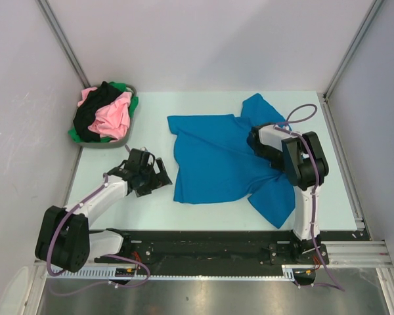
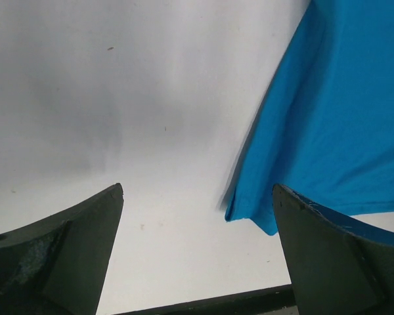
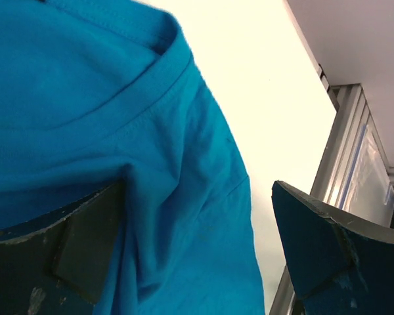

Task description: Fold and stack the t-shirts

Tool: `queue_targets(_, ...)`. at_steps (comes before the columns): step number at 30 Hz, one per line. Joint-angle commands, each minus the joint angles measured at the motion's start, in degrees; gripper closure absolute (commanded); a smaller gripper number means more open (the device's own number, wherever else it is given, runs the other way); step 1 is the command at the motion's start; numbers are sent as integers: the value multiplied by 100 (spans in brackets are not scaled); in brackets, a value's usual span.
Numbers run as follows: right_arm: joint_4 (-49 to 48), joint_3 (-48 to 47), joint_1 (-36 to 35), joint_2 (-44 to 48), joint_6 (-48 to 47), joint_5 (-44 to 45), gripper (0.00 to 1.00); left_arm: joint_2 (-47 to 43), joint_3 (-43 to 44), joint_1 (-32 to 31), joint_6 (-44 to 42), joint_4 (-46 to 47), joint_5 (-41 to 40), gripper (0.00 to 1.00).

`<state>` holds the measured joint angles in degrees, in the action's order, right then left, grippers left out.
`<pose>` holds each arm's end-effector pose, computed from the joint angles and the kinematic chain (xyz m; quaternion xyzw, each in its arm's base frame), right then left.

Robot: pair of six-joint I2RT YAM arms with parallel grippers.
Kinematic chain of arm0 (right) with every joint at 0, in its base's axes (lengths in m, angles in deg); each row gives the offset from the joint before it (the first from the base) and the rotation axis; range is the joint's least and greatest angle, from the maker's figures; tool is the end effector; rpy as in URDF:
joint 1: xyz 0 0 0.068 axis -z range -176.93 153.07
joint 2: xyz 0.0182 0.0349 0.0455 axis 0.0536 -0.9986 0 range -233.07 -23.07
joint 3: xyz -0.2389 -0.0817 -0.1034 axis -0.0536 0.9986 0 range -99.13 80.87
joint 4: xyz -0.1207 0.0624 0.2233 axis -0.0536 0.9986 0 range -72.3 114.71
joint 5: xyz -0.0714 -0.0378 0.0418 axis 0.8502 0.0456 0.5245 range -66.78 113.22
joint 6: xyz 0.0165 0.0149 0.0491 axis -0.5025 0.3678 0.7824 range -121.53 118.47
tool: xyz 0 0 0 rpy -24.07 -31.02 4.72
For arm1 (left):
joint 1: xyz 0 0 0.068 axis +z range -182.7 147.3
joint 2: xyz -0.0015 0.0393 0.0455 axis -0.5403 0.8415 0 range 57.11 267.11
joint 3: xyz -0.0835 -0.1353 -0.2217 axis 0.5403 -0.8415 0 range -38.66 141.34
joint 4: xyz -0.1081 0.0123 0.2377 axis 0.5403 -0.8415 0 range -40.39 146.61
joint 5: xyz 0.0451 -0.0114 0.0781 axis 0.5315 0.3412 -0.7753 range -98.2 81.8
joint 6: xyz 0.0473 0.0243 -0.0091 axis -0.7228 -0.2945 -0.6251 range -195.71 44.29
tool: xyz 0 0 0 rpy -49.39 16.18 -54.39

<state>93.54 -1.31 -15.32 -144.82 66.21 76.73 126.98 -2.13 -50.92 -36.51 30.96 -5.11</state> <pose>0.3366 0.0817 0.1421 0.2737 0.8329 -0.4549 0.1564 0.2114 -0.0717 0.1830 -0.1683 0.9484 -0.1512 0.2220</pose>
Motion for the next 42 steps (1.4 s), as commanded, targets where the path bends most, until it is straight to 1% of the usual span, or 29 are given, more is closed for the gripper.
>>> queue_targets(1,871,-472,-785,503,258,-132,0,-114,47,46,9,156,86,0)
queue_targets(2,933,-658,-1006,643,187,-61,0,-114,73,46,-17,157,165,0)
queue_targets(3,968,-834,-1200,679,-109,-61,0,-122,64,46,-26,183,218,0)
queue_targets(4,942,-1192,-1384,705,-295,-78,0,-140,56,38,-18,157,235,0)
queue_targets(5,873,-1335,-1769,723,-515,-244,0,-157,38,11,26,148,227,0)
queue_targets(6,776,-1458,-1956,732,-1030,-324,1,-218,-23,3,44,157,244,0)
queue_targets(8,556,-1669,-2490,749,-1307,-447,0,-254,-120,-102,9,279,472,0)
queue_targets(9,442,-1671,-2676,837,-1456,-491,0,-263,-138,-173,9,315,708,0)
queue_targets(10,93,-1653,-2809,890,-1805,-561,0,-298,-155,-260,43,358,728,0)
queue_targets(11,-67,-1549,-2897,960,-1922,-770,0,-281,-147,-522,140,315,667,0)
queue_targets(12,-277,-1469,-3029,1161,-2071,-955,0,-281,-86,-647,201,228,431,0)
queue_targets(13,-819,-1329,-3082,1302,-2481,-1366,0,-185,-42,-761,263,18,333,0)
queue_targets(15,-1297,-900,-3118,1583,-2704,-1746,0,-18,46,-1007,386,-176,210,2)
queue_targets(16,-1665,-767,-3118,1872,-2775,-2035,0,88,47,-1069,430,-290,105,6)
queue_targets(17,-1799,-652,-3118,1988,-2845,-2099,0,115,29,-1174,500,-326,52,9)
queue_targets(18,-1870,-503,-3126,2085,-2820,-2100,0,124,-32,-1219,544,-361,-27,12)
queue_targets(19,-1870,-476,-3135,2216,-2793,-2074,0,124,-67,-1254,588,-379,-185,19)
queue_targets(21,-1844,-397,-3127,2305,-2750,-2047,0,167,-129,-1272,641,-388,-247,23)
queue_targets(22,-1783,-370,-3127,2340,-2732,-1995,0,211,-129,-1281,650,-432,-291,29)
queue_targets(23,-1782,-335,-3127,2401,-2732,-1994,0,307,-112,-1281,668,-458,-466,32)
queue_targets(25,-1747,-213,-3127,2489,-2670,-1951,0,431,-41,-1281,668,-494,-537,35)
queue_targets(30,-1826,78,-3135,2814,-2670,-1915,0,870,204,-1281,677,-485,-819,36)
queue_targets(40,-2011,685,-3127,3210,-2679,-1889,0,1590,548,-1377,712,-371,-846,36)
queue_targets(42,-2028,755,-3127,3219,-2679,-1871,0,1766,644,-1491,668,-379,-802,39)
